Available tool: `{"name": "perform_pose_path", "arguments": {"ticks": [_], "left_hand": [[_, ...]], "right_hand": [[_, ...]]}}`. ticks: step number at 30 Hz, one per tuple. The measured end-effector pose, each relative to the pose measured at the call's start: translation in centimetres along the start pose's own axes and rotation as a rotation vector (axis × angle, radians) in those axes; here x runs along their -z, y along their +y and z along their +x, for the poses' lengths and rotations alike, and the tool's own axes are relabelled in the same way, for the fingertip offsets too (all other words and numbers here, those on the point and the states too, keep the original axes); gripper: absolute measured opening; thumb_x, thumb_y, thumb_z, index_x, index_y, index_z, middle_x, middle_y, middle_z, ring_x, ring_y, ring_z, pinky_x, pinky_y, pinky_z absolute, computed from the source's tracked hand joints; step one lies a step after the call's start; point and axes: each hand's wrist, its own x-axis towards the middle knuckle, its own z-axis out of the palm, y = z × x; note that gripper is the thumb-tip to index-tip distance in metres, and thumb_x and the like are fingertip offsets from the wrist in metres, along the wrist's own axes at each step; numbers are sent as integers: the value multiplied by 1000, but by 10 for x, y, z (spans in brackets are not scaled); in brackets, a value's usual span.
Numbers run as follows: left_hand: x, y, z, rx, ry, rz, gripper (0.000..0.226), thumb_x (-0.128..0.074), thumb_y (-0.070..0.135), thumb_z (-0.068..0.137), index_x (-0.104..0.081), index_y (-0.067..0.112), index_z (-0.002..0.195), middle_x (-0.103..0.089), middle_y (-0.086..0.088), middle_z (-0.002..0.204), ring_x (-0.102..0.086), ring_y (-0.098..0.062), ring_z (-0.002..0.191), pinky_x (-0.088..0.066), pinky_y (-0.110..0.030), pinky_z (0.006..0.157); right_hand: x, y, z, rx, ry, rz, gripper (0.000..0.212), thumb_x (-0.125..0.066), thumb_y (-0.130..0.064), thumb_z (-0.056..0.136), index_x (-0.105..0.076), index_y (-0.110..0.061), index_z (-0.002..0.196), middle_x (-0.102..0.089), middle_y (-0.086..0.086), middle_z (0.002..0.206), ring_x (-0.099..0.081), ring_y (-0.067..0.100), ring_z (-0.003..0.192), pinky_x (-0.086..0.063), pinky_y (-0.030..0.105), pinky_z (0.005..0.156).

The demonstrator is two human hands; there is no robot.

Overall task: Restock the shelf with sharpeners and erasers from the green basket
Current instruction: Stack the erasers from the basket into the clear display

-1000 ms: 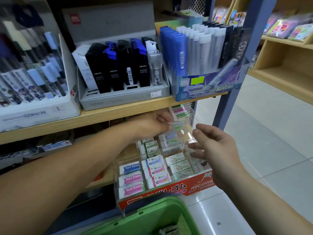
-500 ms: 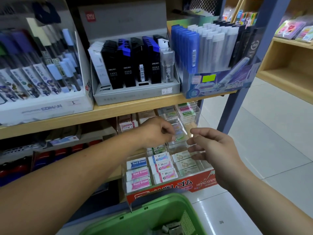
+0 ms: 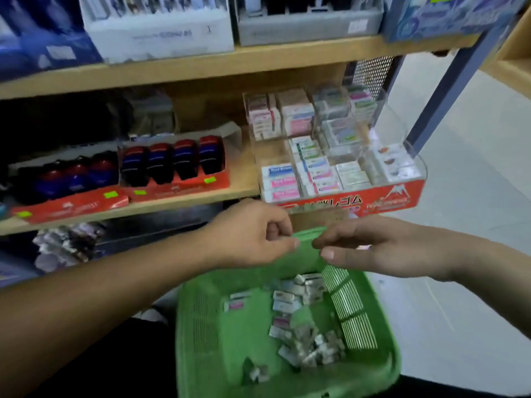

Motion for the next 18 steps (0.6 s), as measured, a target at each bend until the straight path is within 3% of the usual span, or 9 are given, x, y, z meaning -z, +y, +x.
{"name": "perform_pose_path", "arguments": {"ticks": [2,4,7,10,13,14,15,18], "left_hand": [[-32,-19,-9,79,-180,56,24,-73,50,89,-72,29,101,-64,13,74,-60,-3,67,-50,-27,61],[-75,-42,-17,180,-326,42,27,-72,46,93,-73,24,108,-61,15,80,-60,-4,72,-46,-24,63],[-141,-73,-34,372,-449,-54,26,-70,41,95,-73,20,109,-67,2,98,-65,-18,91,-51,-29,75],[-189,-92,-52,503,-512,-200,29,-66,35,99,-73,9,111,-63,6,97,-63,-12,88,-48,-26,74],[-225,-112,-67,660,-473,-270,36,-63,42,100,-67,9,87,-58,-5,80,-56,-19,74,-45,-28,75],[-233,-117,-69,699,-469,-285,38,-63,45,100,-67,8,90,-63,-8,86,-60,-22,81,-47,-29,81],[-240,-121,-72,733,-479,-302,41,-62,46,100,-69,6,105,-69,-13,104,-65,-24,96,-50,-32,91],[-251,-132,-80,714,-540,-251,64,-60,52,98,-52,14,148,-50,-11,154,-52,-30,137,-40,-38,115]], "right_hand": [[-31,13,7,-61,-68,-112,54,-55,-72,83,-73,-34,117,-73,-16,113,-65,4,109,-51,24,97],[-64,36,20,-140,-152,-235,73,-47,-82,84,-63,-33,136,-63,-13,137,-59,9,127,-47,32,109],[-108,76,40,-303,-332,-402,103,-40,-97,75,-48,-30,153,-43,-3,161,-44,21,145,-37,40,120],[-134,110,63,-431,-356,-459,99,-50,-91,79,-44,-29,155,-41,5,164,-44,27,146,-37,40,120],[-164,133,83,-533,-283,-465,100,-52,-90,80,-35,-31,160,-28,12,169,-32,36,153,-31,47,123],[-176,139,89,-549,-262,-434,103,-50,-90,81,-29,-31,163,-20,14,171,-24,40,155,-25,52,125],[-186,146,96,-545,-251,-393,107,-48,-90,80,-22,-30,165,-11,15,173,-15,43,157,-20,57,125],[-207,161,115,-551,-305,-372,110,-54,-82,85,-6,-28,167,3,16,174,-3,47,157,-12,62,125]]}}
